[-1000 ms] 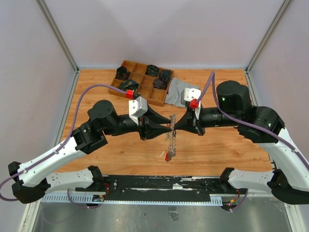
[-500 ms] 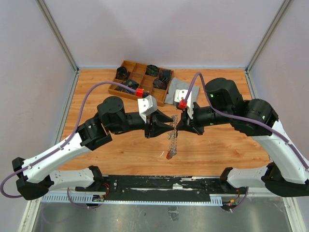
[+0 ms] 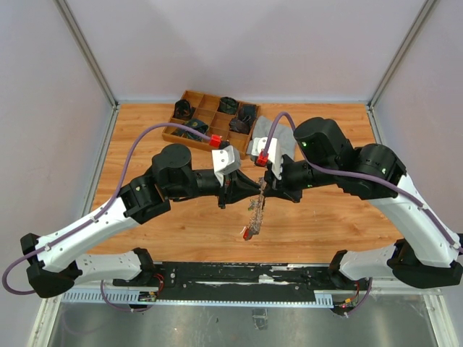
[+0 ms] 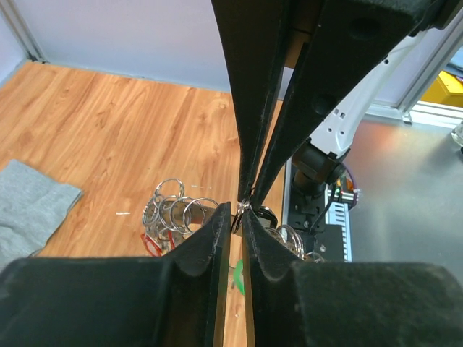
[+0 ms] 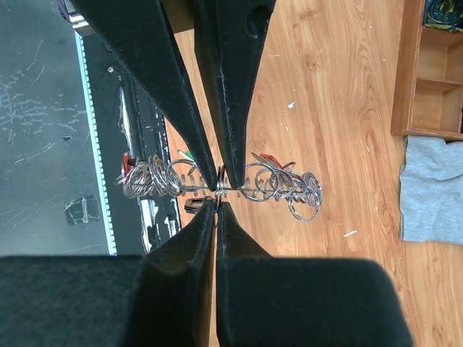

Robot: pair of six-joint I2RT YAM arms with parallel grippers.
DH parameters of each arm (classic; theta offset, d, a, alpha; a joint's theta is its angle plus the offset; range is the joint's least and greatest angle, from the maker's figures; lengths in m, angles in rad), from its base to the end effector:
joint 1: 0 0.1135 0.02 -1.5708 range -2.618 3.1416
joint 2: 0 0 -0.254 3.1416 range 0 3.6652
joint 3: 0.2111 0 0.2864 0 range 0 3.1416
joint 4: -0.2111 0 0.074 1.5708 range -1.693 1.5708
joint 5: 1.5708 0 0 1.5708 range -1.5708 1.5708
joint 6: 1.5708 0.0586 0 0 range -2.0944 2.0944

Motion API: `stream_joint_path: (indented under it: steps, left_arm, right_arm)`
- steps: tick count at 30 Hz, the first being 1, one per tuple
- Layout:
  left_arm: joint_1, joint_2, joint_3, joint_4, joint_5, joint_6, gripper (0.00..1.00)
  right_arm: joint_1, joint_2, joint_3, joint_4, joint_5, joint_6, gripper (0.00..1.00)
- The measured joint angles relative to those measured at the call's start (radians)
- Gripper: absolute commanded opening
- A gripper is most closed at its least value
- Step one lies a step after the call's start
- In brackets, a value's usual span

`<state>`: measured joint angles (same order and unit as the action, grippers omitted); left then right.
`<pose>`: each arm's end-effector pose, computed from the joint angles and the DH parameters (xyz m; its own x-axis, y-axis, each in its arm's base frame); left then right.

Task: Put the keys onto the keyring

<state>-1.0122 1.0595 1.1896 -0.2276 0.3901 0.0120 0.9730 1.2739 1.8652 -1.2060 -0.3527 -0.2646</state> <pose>0.1365 -0.2604 0.4184 -0.0398 0.0846 -0.9956 0.9854 0.1682 -0.0251 0.1240 0.2181 0.4879 -0.0689 -0.5372 -0.8406 -0.9869 0.1600 -0.0214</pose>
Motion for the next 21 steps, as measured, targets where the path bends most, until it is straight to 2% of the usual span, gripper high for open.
stream_joint_path:
  steps: [5, 8, 11, 15, 21]
  left_arm:
    - [0.000, 0.002, 0.000, 0.000, 0.010, 0.007, 0.23]
    - [0.000, 0.006, 0.001, 0.000, 0.014, 0.008, 0.23]
    - [0.000, 0.010, 0.001, 0.000, 0.016, 0.008, 0.16]
    - [0.000, 0.010, 0.001, 0.000, 0.026, 0.006, 0.01]
    - [-0.002, 0.008, 0.001, 0.000, 0.031, 0.010, 0.01]
  right_arm:
    - [0.008, 0.000, 0.004, -0.005, 0.013, -0.001, 0.00]
    - [0.010, 0.001, 0.004, -0.004, 0.014, 0.000, 0.00]
    - [0.015, 0.001, 0.004, -0.004, 0.016, 0.000, 0.00]
    - [0.017, 0.001, 0.004, -0.003, 0.019, 0.000, 0.00]
    - [0.017, -0.006, -0.005, 0.009, 0.033, 0.006, 0.00]
